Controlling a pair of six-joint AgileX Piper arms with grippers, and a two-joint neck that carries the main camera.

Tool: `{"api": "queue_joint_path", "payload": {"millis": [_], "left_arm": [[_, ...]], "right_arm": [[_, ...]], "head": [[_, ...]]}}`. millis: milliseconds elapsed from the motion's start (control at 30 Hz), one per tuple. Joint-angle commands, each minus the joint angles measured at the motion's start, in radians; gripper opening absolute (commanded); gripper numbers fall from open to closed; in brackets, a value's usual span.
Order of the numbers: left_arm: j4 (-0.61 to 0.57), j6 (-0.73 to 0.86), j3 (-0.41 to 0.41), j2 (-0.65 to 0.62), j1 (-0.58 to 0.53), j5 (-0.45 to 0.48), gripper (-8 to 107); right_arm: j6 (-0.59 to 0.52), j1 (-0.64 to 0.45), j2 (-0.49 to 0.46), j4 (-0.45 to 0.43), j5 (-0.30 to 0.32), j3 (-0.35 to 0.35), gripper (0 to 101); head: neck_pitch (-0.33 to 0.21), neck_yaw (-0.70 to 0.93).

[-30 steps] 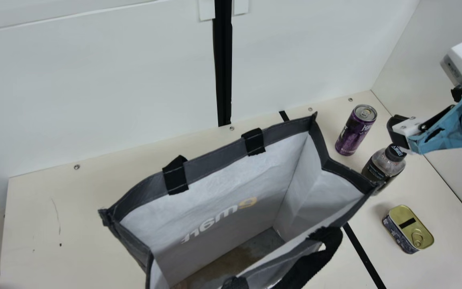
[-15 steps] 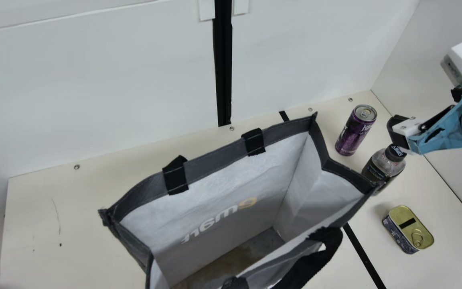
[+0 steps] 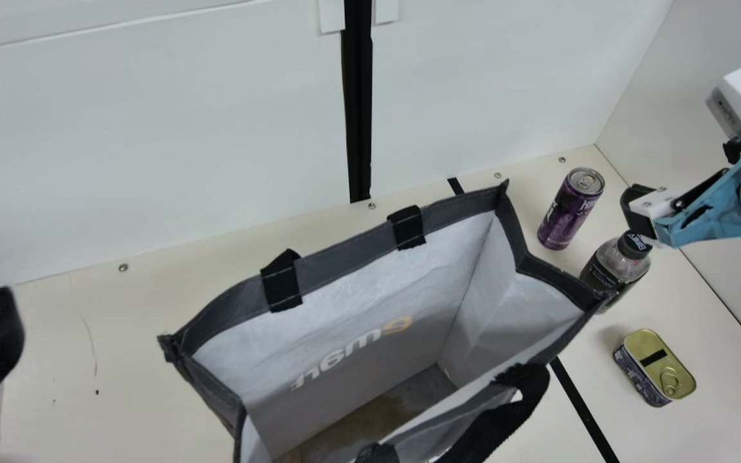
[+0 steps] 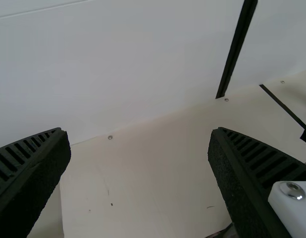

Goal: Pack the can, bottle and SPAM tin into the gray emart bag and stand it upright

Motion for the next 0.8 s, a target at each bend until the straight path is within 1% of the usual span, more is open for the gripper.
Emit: {"api": "queue_joint_path", "payload": {"millis": [0,400,767], "left_arm": [[0.002,-0.002,-0.028,0.014,-0.022,0.004,90],[-0.005,0.019,-0.181,0.114,-0.136,0.031,90],[-0.096,0.065,-0.33,0.205,-0.182,0.081,90]], "right_arm": [[0.0,0.0,0.0,0.0,0.0,0.0,95],[0.0,0.0,0.0,0.0,0.0,0.0,95],[0.0,0.0,0.0,0.0,0.0,0.0,95]], "head": [[-0.023,-0.001],[-0.023,-0.001],[-0.023,-0.001]]}}
